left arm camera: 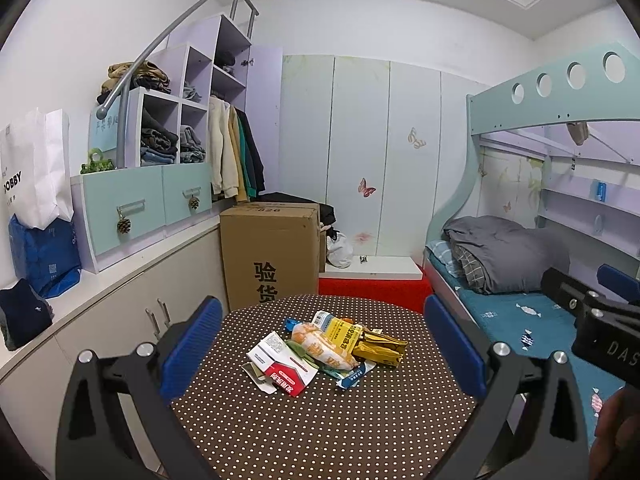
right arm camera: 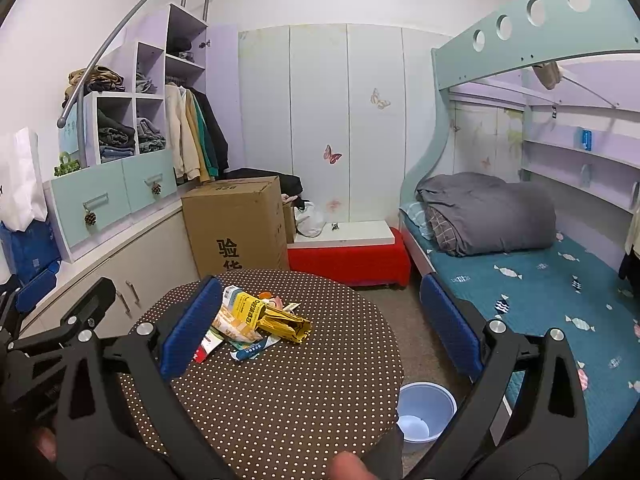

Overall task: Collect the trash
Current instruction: 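Grasp the white-and-red carton with the left tool while the right tool grasps the blue tube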

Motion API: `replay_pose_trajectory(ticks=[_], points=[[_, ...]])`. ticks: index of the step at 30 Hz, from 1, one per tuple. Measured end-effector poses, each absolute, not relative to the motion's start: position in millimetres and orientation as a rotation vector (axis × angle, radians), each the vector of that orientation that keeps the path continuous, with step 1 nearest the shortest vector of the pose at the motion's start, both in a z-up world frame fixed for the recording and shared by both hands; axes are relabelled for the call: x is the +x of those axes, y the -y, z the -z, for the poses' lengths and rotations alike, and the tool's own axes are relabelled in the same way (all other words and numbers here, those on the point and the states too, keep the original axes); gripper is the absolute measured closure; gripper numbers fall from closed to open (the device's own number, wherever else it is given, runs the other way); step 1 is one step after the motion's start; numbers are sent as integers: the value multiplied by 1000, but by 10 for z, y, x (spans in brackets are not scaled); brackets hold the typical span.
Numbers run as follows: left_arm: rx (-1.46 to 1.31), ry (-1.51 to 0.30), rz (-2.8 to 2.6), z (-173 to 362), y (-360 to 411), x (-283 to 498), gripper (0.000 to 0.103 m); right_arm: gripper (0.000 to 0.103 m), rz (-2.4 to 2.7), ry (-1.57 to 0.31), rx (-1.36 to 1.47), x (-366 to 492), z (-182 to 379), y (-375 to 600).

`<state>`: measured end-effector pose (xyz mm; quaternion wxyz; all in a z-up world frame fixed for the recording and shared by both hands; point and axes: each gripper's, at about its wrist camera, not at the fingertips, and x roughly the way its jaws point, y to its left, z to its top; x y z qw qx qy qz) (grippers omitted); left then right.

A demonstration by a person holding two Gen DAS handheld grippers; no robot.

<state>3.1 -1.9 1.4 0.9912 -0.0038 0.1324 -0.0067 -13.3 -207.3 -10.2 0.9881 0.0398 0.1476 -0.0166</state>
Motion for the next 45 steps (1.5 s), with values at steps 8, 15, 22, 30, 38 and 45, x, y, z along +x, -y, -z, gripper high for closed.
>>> replay_pose_trajectory(ticks=[8,15,22,30,38,45], points=[[-6,-267,14,-1,7,39,4,6,32,-299,77,-128,127,2060],[-2,-270,14,19,-5,58,4,6,32,-305,76,-135,160,2074],[-2,-290,13,93,-56,143,4,6,29,-322,63,-68,214,2028],[-16,-407,-32,551,-252,432,4,6,31,-415,49,262,469,2013],[-31,-585,-101,1221,-588,931,4,6,7,-587,48,787,1023,1974],[-33,-658,-130,1587,-811,1414,4,6,-16,-712,40,1173,1481,1921]])
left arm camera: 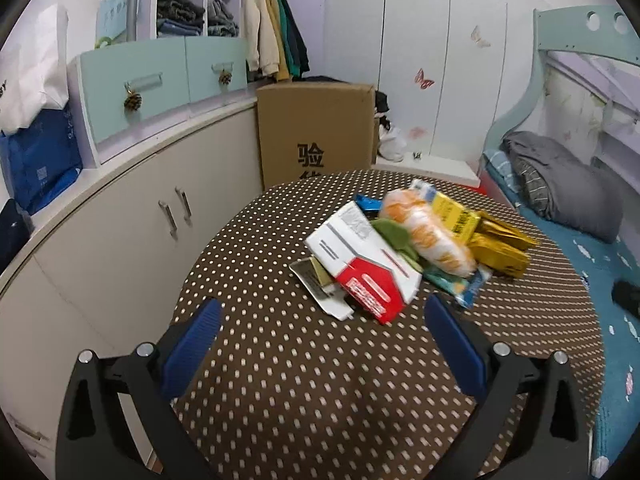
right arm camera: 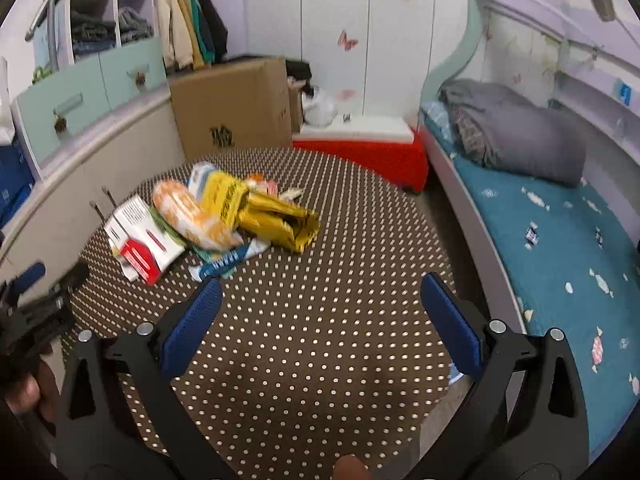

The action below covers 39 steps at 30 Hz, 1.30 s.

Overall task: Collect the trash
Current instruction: 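Grasp the white-and-red carton with the left tool while the right tool grasps the blue tube, then carry the carton and blue tube with both tools toward the light-blue bin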

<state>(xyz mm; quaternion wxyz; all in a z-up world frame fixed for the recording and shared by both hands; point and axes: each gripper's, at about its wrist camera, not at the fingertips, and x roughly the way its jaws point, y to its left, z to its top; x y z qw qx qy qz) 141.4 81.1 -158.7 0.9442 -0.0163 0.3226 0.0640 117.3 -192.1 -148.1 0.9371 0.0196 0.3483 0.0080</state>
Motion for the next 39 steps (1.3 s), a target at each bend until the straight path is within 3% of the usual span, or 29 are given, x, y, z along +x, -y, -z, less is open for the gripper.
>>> replay_pose_trajectory(ticks=[14,16,21,24,25,29,32,35,37,39], points=[[43,-713,-7,1877,-863,2404,7,6,-56,-844,12,1677,1969,1809],[39,-719,34,1874,-832,2420,36,6,-72,-848,25,1766,1999,1767],[22,-688,41,1851,-858,2338,55,6,-169,-870,86,2012,2088,1563],[-1,-668,50,1785,-910,2241,74,20,-224,-893,120,2199,2165,1373],[-5,-667,60,1771,-915,2209,77,30,-224,-904,126,2255,2195,1336],[0,-654,88,1764,-907,2101,78,62,-212,-941,154,2454,2337,1228],[-5,-646,115,1765,-884,2088,71,85,-190,-929,124,2453,2351,1224],[-16,-649,195,1772,-808,2105,72,88,-200,-926,122,2377,2364,1293],[-12,-651,238,1768,-728,2098,83,89,-197,-918,118,2290,2369,1374],[16,-639,281,1738,-603,2057,85,89,-198,-912,126,2214,2374,1479]])
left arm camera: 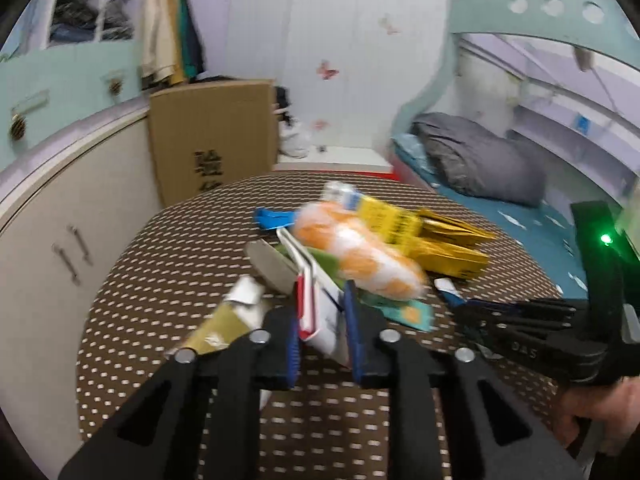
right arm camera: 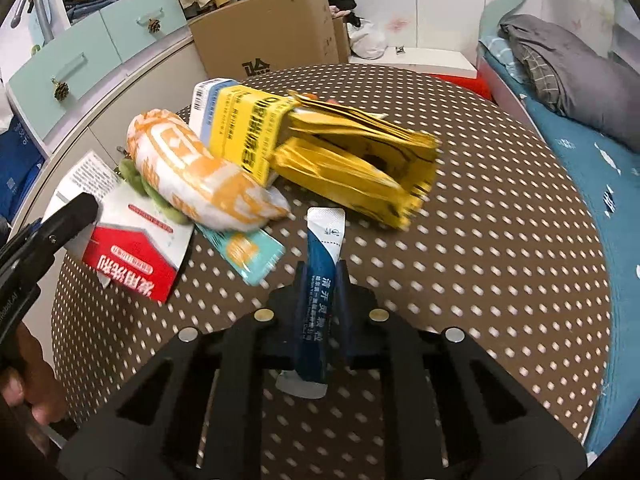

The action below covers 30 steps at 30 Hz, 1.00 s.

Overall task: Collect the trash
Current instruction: 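Carry the carton and blue tube with both tools toward the light-blue bin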

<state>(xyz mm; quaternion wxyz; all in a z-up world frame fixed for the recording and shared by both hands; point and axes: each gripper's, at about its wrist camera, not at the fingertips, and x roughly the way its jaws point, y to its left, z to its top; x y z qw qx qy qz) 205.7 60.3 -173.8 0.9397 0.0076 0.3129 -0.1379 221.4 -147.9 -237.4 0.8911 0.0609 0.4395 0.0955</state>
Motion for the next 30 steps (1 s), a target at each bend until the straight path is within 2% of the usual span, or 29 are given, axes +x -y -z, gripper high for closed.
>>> replay_pose_trajectory(ticks=[3,4,6,19,30], points=[[50,-628,295,1759,-416,2008,86,90,-201,-904,131,2115,2378,1612],[47,-633,299,1774,-375,2017,94,91,-202,-904,134,2087,2376,1654],[35,-638,289,1780,-328,2022,97,92,-208,-902,142,2037,2365,1733],[10,-534,286,1401,-253,1386,97,93,-298,-780,230,1598,2010,2285],[41,-451,501,827,554,1370,97,93,-294,-640,353,1447,1502,3141]])
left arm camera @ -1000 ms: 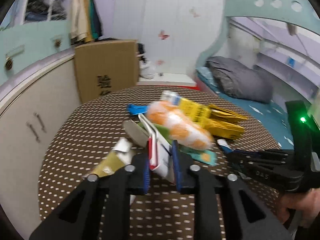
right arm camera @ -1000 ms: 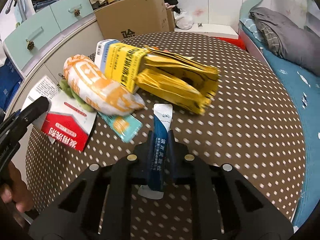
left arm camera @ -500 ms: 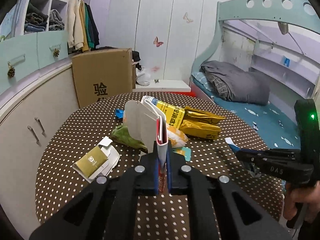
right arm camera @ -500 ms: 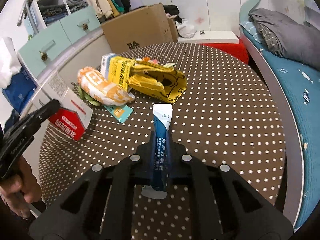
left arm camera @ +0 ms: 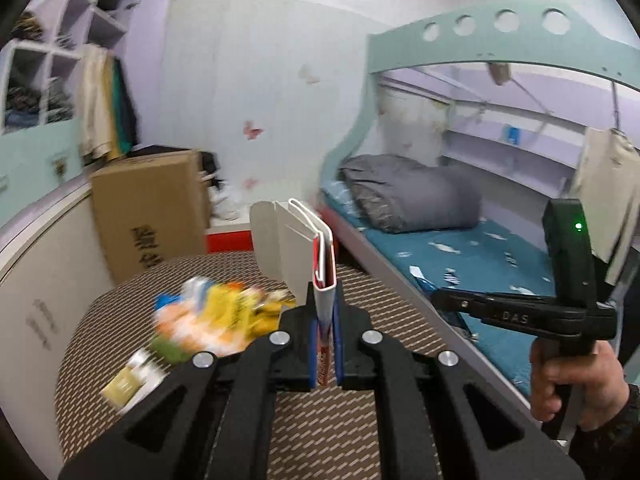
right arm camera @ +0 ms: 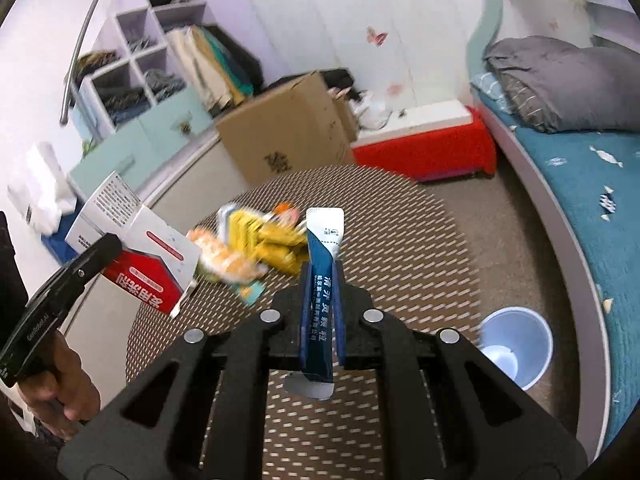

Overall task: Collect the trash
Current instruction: 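Carry the carton and blue tube with both tools toward the light-blue bin, then open both tools over the light-blue bin to drop the carton and tube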

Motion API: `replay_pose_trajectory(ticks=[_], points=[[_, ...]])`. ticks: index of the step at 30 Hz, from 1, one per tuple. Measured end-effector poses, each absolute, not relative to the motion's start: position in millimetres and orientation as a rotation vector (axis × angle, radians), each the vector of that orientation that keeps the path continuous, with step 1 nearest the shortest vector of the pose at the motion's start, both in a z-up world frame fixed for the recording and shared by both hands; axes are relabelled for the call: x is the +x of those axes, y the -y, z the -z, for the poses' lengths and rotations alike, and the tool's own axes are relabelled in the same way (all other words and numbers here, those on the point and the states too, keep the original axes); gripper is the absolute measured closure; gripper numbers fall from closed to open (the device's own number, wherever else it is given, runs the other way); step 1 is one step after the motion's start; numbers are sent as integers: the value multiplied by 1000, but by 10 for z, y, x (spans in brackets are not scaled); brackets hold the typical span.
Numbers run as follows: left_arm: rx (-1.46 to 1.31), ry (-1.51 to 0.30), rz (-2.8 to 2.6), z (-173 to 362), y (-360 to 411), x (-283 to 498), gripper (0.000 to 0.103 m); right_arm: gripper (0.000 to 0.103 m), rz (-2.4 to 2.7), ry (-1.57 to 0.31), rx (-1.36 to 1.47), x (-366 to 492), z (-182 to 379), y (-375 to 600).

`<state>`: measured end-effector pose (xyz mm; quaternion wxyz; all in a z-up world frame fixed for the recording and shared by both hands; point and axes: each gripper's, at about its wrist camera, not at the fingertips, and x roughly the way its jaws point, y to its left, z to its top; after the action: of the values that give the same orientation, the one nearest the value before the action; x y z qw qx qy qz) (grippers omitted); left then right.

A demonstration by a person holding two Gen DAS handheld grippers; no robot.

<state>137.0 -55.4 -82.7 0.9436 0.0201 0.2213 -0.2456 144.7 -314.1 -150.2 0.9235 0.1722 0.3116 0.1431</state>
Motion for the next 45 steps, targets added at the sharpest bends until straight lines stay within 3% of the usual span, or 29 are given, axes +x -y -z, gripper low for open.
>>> replay_pose_trajectory(ticks=[7,13,23,30,31,32,33,34,37,41,45], points=[[55,-564,679,894,1482,1840,97,93,-162,-614,479,1495,1554,4137],[92,-722,791,1225,2367,2235,97,93,-23,-675,592,1592,1956,4976],[239,-1049,865,2253,3703,2846,97,93,74,-867,762,2084,3016,5738],[345,-1171,857,2782,4144,3094,95,89,87,-949,835,2315,3495,5902],[353,-1183,855,2819,4200,3125,84,80,91,-971,853,2332,3574,5925],[365,-1194,836,2849,4222,3154,71,53,91,-978,870,2344,3618,5940],[366,-1193,821,2857,4246,3168,37,39,100,-982,885,2334,3649,5946],[365,-1179,792,2848,4234,3189,22,32,124,-978,895,2300,3678,5968],[332,-1167,800,2803,4196,3228,18,28,143,-976,921,2229,3718,6017],[338,-1104,770,2630,4052,3151,16,8,173,-946,922,2095,3608,6030],[314,-1011,762,2335,3826,3024,12,6,207,-910,897,1961,3380,5936]])
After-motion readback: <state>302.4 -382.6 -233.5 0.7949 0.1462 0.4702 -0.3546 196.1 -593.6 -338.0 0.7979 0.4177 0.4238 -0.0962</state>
